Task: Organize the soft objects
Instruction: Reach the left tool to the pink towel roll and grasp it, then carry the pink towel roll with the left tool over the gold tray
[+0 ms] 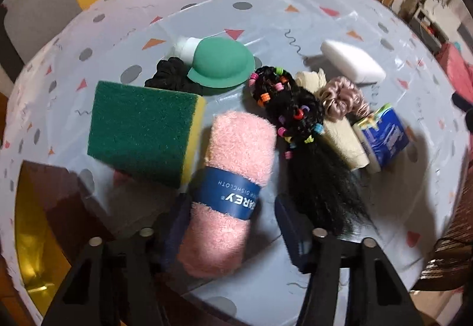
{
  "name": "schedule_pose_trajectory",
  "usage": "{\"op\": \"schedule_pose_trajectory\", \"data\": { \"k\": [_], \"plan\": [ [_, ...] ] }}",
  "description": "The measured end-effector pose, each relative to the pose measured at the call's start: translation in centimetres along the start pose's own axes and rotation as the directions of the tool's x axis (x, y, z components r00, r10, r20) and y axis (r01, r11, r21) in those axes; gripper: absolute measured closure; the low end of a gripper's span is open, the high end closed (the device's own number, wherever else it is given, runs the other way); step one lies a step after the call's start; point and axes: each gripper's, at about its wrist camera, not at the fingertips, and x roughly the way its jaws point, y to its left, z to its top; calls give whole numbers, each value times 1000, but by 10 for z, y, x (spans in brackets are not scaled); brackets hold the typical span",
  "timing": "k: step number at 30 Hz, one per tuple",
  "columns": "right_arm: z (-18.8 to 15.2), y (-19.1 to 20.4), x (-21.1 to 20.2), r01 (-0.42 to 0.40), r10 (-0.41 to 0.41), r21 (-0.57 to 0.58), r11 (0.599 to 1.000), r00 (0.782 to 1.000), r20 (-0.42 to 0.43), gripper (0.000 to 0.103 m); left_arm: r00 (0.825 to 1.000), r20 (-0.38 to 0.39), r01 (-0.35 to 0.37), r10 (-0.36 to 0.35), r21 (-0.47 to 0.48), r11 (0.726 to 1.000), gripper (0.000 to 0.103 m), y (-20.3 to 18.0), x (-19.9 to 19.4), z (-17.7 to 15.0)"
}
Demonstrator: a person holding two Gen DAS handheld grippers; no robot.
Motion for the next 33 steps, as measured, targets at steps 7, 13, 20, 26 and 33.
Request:
{"op": "schedule_pose_trajectory", "data": {
  "k": [7, 13, 20, 26, 33],
  "plan": [
    [-2, 3, 2, 9, -9, -20, 1000, 1000, -4, 0, 998, -6, -61, 61, 76, 995, 66, -14, 11, 0],
    [-6, 12, 6, -28, 26, -53, 998, 999, -23, 0, 997, 71, -7, 5, 28, 1000, 69, -7, -10, -21],
    [-17, 39, 18, -56, 43, -165, 985, 996, -76, 0, 987, 157, 19, -14, -31, 999, 71, 24, -42, -47],
    [-26, 52, 23, -41, 19, -231, 972, 995, -95, 0, 978, 207, 52, -31, -96, 994, 71, 46, -51, -54],
    [-31, 58, 28, -22, -8, -261, 965, 994, -111, 0, 958, 284, 86, -38, -159, 983, 71, 65, -71, -75]
  ]
}}
